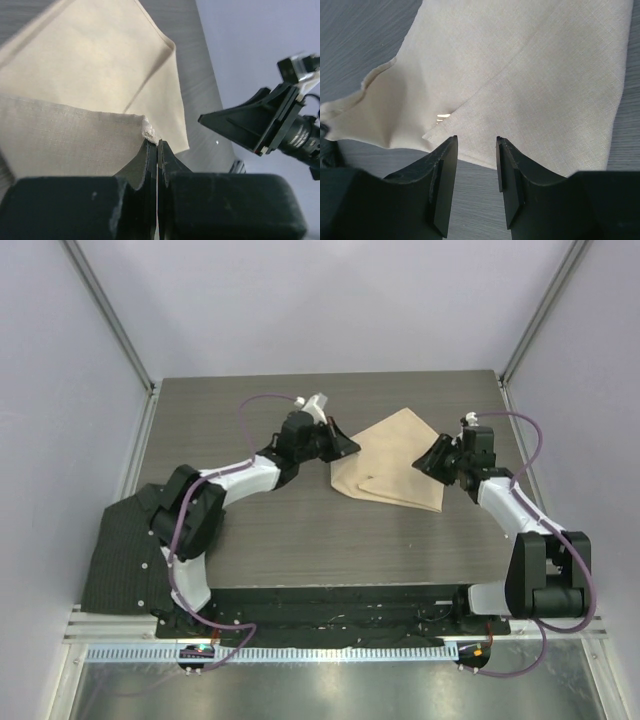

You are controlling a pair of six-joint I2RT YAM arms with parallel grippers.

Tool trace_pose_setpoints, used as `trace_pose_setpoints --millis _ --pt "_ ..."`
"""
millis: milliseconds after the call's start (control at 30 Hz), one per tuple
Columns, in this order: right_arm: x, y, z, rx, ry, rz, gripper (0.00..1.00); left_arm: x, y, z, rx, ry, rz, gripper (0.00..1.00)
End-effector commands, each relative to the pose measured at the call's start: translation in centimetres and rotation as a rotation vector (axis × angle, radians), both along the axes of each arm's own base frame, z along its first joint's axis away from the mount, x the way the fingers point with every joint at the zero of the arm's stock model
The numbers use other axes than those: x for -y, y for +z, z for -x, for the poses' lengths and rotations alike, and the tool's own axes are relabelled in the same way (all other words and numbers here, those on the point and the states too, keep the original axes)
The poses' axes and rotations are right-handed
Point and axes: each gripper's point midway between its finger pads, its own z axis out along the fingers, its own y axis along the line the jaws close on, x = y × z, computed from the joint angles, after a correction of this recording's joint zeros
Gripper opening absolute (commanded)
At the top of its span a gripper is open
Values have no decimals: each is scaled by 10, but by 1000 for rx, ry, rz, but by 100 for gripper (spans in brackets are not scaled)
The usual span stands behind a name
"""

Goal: Fold the napkin, place the utensils inside, and roll it up
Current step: Fold the napkin

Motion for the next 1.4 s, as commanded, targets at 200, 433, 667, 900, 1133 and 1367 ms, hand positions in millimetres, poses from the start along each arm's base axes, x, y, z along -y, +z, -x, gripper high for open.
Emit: trace_pose_setpoints --millis 200,433,667,900,1133,1367 --pt "10 45 0 137 -66 19 45 115 4 47 126 -370 82 0" --pt "7 55 6 163 -64 -4 45 157 -20 74 126 -504 64 0" --pt "3 64 10 182 -54 -26 45 186 -41 91 119 -581 44 0" --pt "0 63 15 181 -44 -37 45 204 -57 102 115 -628 19 0" --pt "-1 63 18 179 -34 -44 45 213 -67 105 108 -642 8 0" --pt "-4 61 20 173 -19 -52 45 217 -73 99 112 -615 -1 0"
